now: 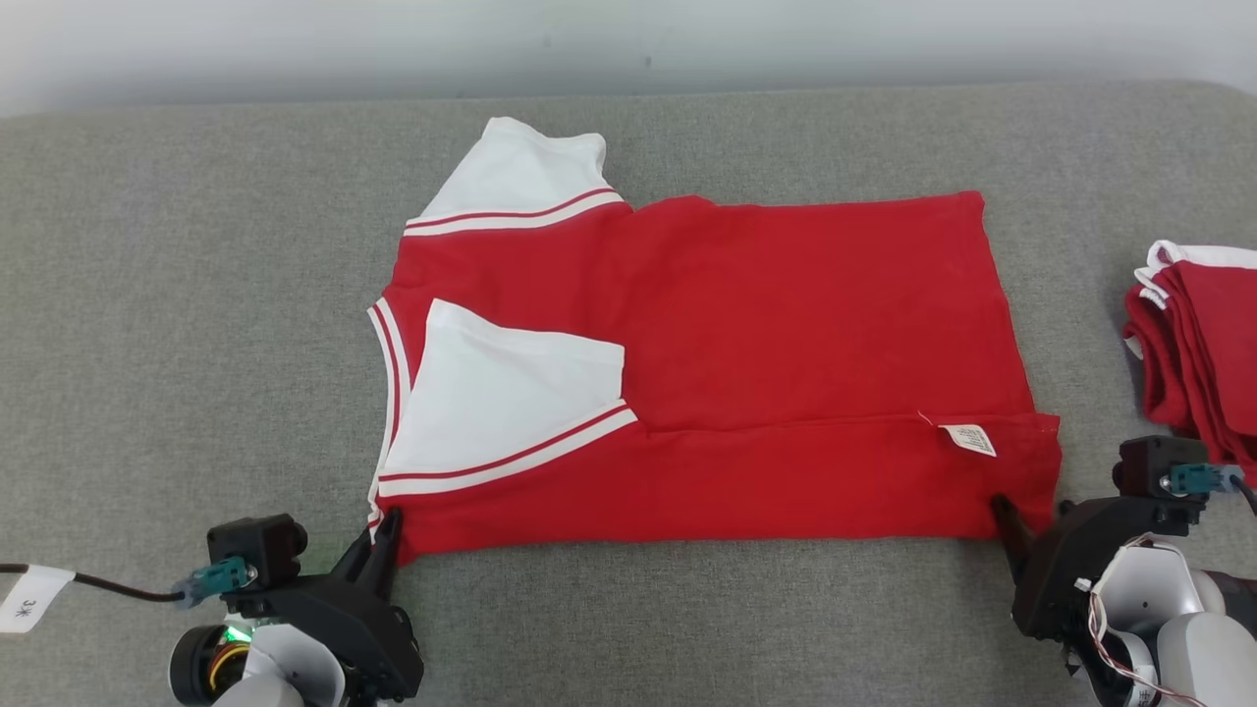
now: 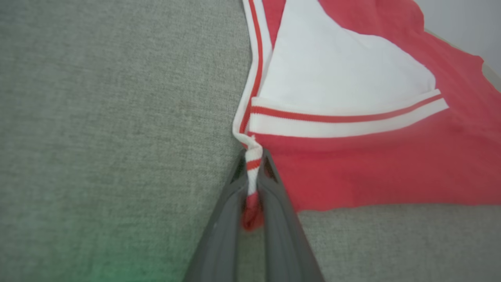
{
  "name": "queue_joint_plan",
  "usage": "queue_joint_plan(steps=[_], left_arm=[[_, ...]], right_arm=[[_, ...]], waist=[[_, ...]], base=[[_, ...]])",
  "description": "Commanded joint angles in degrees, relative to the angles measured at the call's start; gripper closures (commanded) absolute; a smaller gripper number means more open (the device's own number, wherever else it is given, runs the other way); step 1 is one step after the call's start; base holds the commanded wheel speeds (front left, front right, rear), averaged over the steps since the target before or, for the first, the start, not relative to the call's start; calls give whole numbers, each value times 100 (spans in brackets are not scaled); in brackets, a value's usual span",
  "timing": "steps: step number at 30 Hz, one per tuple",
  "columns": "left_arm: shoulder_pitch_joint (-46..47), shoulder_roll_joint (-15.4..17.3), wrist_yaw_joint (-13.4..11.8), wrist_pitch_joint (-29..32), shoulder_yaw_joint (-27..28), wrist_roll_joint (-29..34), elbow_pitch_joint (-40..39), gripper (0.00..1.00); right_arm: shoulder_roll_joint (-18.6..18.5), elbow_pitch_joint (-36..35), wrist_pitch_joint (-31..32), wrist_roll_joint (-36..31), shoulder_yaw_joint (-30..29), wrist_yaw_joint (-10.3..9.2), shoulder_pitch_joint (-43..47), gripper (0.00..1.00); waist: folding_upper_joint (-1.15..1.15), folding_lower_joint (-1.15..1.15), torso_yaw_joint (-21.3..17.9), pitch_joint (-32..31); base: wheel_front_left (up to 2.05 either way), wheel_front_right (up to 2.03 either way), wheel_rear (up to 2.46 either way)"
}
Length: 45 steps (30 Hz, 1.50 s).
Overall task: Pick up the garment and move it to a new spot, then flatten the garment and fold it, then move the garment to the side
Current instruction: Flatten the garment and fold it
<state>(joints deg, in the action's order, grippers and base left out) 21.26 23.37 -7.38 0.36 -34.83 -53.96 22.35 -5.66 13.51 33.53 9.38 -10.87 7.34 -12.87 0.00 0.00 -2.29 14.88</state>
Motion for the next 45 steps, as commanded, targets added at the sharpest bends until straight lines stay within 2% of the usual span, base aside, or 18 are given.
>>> queue_joint_plan(steps=[1,2,3,10,15,26,31,37,38,39,45], left_arm=[[-130,-71,-2,61,-85,-81,156,100],[-141,-73,4,55,-84,-92,170,100],[-157,-74,8,50,-84,-99,185,100],[-421,-50,94,-85,-92,-135,171,100],[-735,106,84,-79,-70,-215,-71,100],[-1568,660,-232,101,-96,-243,-1026,100],[-1769,674,-266,130,-162,-278,-1188,100],[-1851,644,-279,-38,-116,-288,-1013,100],[-1867,623,-262,-70,-105,-313,-972,52],[-1870,615,-247,-90,-101,-314,-940,0],[-1787,753,-381,-246,101,-316,-896,0]], right_arm=[[107,155,131,70,142,30,96,56],[84,148,116,82,155,30,86,80],[51,146,111,92,162,29,89,100],[-43,-109,-3,198,-73,17,271,100],[-16,-568,241,431,-233,16,615,100],[77,-1694,1090,757,-441,16,1652,100],[191,-1806,1159,861,-378,16,1981,100],[257,-1710,1124,883,-290,16,2151,100],[260,-1703,1120,898,-281,16,2134,91],[264,-1701,1110,921,-270,16,2121,0],[220,-1859,959,794,-323,16,1938,0]], waist=[[0,0,5,-30],[0,0,4,-45],[0,0,2,-67],[0,0,-36,-381],[0,0,-46,-641],[0,0,-10,-956],[0,0,23,-953],[0,0,25,-928],[0,0,22,-928],[0,0,19,-928],[0,0,-16,-910]], base=[[0,0,0],[0,0,0],[0,0,0],[0,0,0],[0,0,0],[0,0,0],[0,0,0],[0,0,0],[0,0,0],[0,0,0],[0,0,0]])
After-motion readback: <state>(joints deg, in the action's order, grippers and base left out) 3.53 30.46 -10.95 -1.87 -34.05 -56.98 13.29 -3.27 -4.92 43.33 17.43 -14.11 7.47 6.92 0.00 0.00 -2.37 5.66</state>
